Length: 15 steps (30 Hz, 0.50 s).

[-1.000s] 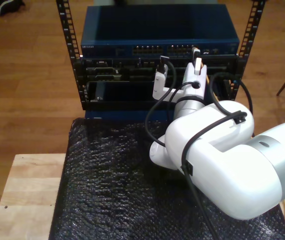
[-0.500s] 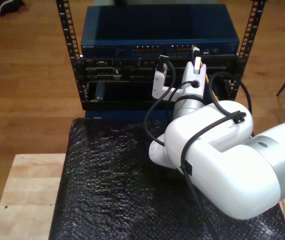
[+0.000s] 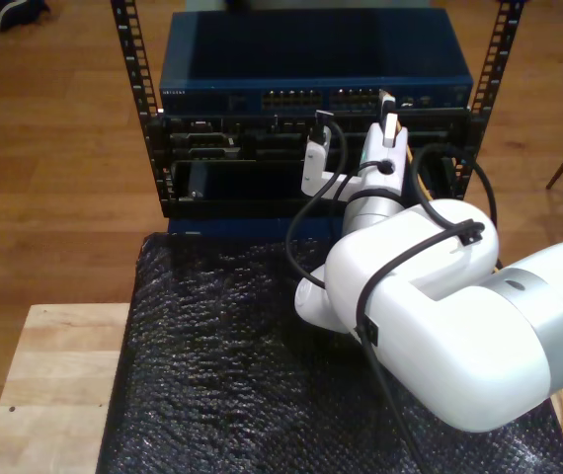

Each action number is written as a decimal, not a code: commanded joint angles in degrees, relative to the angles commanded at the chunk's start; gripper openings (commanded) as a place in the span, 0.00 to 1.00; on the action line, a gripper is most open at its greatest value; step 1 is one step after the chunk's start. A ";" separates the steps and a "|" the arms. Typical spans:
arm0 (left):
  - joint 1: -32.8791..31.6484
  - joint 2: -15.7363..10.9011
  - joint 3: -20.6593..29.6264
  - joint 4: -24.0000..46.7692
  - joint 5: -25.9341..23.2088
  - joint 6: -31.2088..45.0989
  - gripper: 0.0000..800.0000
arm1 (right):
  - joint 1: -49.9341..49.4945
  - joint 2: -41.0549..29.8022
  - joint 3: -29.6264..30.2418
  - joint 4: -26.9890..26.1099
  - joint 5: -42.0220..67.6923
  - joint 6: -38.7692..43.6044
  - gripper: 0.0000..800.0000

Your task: Grab the cable and plug it in

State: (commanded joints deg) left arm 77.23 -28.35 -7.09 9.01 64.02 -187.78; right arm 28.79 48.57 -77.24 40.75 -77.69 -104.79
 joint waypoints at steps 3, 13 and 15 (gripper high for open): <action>0.00 0.00 0.00 0.00 0.00 0.00 1.00 | 0.00 0.09 -0.26 0.00 0.00 0.00 0.00; 0.00 0.00 0.00 0.00 0.00 0.00 1.00 | 0.00 0.09 -0.44 0.00 0.00 0.00 0.00; 0.00 0.00 0.00 0.00 0.00 0.00 1.00 | -0.09 0.09 -0.44 0.00 0.00 -0.09 0.00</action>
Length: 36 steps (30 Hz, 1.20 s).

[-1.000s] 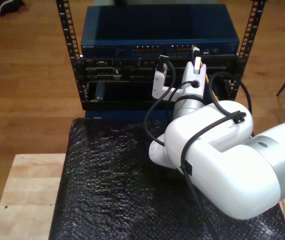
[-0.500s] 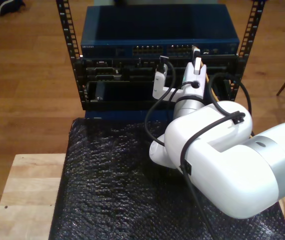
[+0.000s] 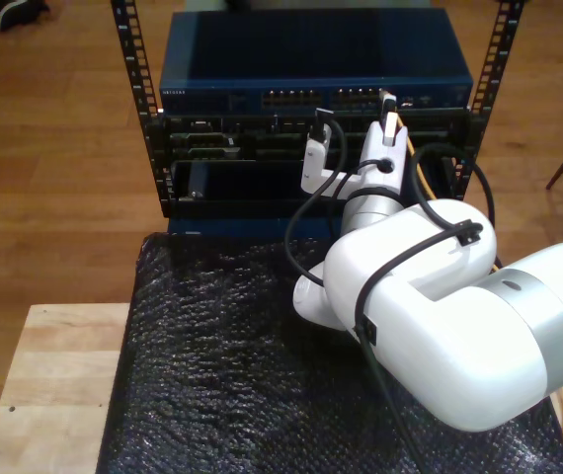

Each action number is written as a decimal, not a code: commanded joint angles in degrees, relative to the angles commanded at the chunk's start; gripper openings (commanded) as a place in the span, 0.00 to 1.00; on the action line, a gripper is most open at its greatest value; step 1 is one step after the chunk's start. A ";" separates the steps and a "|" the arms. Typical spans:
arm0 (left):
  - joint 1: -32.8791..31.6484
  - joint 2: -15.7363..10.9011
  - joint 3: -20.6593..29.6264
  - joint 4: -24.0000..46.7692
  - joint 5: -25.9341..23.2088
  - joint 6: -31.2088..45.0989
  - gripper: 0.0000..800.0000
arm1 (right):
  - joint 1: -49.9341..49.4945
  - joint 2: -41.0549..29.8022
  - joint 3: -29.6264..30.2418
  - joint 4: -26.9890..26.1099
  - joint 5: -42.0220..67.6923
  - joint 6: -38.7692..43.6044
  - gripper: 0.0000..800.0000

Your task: Grab the cable and plug it in

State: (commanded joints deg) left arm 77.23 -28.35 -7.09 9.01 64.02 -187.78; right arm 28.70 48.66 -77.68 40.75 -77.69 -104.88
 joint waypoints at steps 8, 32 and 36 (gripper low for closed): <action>0.00 0.00 0.00 0.00 0.00 0.00 1.00 | -0.09 0.00 0.09 0.00 0.00 0.09 0.00; 0.00 0.00 0.00 0.00 0.00 0.00 1.00 | -1.14 0.00 0.88 0.00 0.00 0.18 0.00; 0.00 0.00 0.00 0.00 0.00 0.00 1.00 | -1.14 0.00 0.88 0.00 -0.09 0.18 0.00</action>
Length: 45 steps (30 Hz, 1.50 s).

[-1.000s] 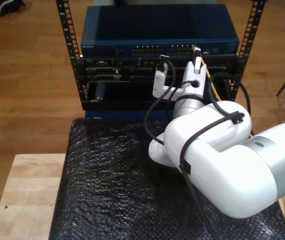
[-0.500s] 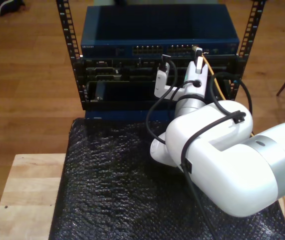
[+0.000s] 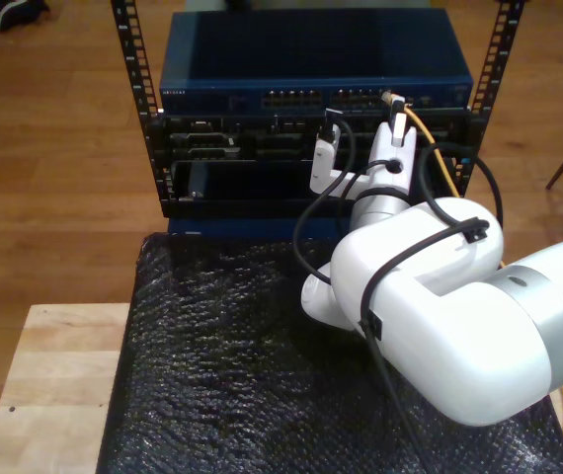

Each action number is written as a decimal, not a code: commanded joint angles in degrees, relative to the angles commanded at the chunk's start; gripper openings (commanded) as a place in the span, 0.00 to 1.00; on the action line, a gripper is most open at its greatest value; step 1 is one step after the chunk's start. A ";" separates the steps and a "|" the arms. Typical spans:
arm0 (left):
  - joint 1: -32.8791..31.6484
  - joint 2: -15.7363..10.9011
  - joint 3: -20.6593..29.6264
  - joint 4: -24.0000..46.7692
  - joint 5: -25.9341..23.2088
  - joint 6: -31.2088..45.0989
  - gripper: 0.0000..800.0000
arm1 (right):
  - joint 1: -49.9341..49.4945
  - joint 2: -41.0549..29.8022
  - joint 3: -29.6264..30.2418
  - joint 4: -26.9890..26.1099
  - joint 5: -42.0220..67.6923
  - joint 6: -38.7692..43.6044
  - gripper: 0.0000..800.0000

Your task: Grab the cable and plug it in

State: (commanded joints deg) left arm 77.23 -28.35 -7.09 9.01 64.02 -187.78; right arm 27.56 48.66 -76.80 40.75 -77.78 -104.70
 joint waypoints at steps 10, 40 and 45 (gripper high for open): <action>0.00 0.00 0.00 0.00 0.00 0.00 1.00 | 0.53 -0.26 0.00 0.53 0.00 -0.09 0.00; 0.00 0.00 0.00 0.00 0.00 0.00 1.00 | 1.67 -0.09 -0.09 0.97 -0.18 -0.09 0.00; 0.00 0.00 0.00 0.00 0.00 0.00 1.00 | 1.76 -0.18 -0.44 1.58 -0.18 -0.18 0.00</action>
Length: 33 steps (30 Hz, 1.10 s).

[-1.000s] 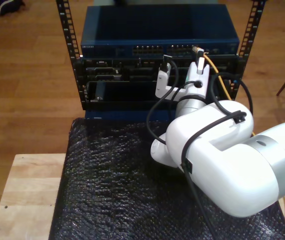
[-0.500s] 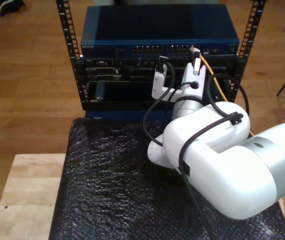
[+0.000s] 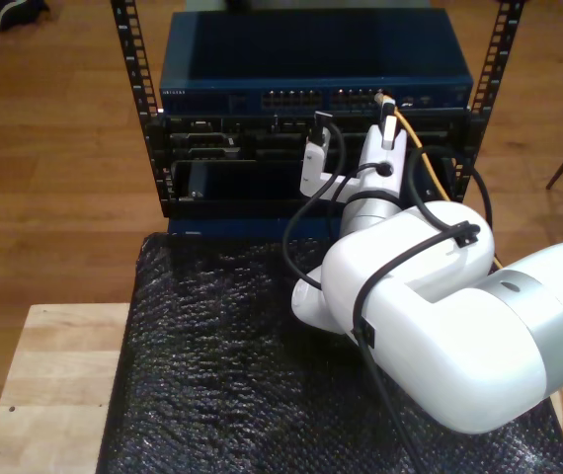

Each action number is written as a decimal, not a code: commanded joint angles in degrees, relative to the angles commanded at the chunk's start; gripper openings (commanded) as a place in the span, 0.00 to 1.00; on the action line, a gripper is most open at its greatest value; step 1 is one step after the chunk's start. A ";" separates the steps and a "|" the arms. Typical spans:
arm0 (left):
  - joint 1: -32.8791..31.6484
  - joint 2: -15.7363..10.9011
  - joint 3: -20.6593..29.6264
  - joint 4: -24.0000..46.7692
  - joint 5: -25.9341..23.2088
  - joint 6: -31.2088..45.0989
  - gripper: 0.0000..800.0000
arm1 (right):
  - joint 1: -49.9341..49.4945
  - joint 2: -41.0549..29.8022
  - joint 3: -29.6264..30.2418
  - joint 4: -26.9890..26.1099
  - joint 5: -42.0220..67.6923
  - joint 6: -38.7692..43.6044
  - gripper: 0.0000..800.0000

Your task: Grab the cable and plug it in

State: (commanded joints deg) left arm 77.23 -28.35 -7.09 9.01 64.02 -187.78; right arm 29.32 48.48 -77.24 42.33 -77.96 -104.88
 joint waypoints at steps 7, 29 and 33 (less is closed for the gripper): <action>0.00 0.00 0.00 0.00 0.00 0.00 1.00 | 0.79 0.00 -0.18 0.00 0.00 0.09 0.00; 0.00 0.00 0.00 0.00 0.00 0.00 1.00 | 1.85 -0.18 -0.18 6.24 -1.76 -2.90 0.00; 0.00 0.00 0.00 0.00 0.00 0.00 1.00 | 2.20 -0.18 -0.35 7.47 -1.76 -4.04 0.00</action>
State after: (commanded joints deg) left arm 77.23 -28.35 -7.09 9.01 64.02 -187.78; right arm 31.52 48.31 -77.59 49.80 -79.71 -108.92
